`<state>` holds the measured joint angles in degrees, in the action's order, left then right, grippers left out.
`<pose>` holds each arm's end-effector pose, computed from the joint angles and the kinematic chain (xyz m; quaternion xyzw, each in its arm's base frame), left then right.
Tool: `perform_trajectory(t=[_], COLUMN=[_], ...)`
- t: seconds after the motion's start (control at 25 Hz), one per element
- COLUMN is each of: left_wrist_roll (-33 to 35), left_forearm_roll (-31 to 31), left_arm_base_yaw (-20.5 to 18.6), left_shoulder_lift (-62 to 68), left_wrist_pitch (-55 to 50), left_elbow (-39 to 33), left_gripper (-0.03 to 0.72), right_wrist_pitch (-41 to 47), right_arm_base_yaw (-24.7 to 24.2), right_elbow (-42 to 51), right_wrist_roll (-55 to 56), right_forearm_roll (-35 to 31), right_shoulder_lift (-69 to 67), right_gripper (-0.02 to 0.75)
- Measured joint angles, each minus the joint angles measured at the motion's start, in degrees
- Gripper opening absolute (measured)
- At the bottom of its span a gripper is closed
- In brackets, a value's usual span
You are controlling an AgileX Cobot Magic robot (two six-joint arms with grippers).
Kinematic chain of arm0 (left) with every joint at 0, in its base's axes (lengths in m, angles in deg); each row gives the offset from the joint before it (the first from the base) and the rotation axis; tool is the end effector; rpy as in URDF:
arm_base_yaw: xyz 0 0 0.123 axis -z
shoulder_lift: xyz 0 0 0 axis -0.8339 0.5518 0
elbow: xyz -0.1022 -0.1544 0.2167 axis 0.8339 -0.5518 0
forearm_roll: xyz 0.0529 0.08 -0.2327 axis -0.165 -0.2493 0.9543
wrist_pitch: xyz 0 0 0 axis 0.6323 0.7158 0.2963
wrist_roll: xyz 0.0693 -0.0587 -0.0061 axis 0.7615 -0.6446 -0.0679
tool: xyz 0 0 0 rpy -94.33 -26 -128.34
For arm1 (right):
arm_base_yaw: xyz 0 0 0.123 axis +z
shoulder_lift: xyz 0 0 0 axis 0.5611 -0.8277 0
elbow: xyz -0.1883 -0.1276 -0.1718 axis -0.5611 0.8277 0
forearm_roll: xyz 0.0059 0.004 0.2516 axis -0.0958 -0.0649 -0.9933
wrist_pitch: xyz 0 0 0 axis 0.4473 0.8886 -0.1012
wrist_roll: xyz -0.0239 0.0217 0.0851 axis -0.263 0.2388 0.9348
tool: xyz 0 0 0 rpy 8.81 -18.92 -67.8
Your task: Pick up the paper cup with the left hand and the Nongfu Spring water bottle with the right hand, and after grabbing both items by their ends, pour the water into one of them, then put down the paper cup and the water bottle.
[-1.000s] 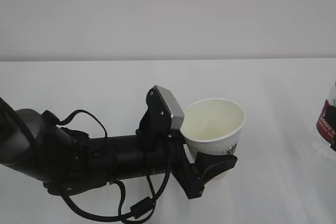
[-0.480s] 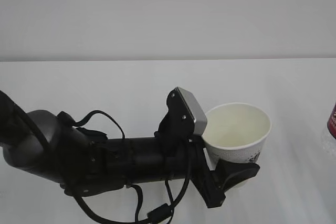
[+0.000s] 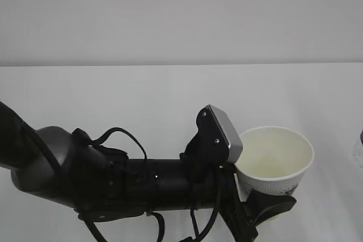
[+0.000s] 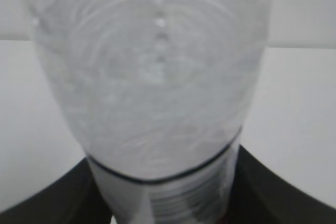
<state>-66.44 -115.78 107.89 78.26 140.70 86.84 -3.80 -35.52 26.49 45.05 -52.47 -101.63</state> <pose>0.2078 -0.3236 0.1090 0.4712 0.6382 -0.4056 0.4541 0.1576 0.0024 0.1914 -0.0328 0.8080 0.0038 0.5882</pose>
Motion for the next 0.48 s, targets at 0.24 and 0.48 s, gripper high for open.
perform_trajectory(t=[0.24, 0.48], left_wrist_roll=[-1.6, -2.6], left_forearm_roll=[0.0, 0.0], left_arm_base_yaw=[0.5, 0.5], left_shoulder_lift=[0.0, 0.0], left_wrist_pitch=[-2.3, -2.5], left_elbow=[1.8, 2.1], left_gripper=[0.547, 0.547], right_wrist_pitch=[2.3, 2.5], right_arm_base_yaw=[0.0, 0.0], right_elbow=[0.3, 0.3], right_wrist_roll=[0.0, -0.1], right_forearm_roll=[0.0, 0.0], right_shoulder_lift=[1.1, 1.1], right_gripper=[0.416, 0.416])
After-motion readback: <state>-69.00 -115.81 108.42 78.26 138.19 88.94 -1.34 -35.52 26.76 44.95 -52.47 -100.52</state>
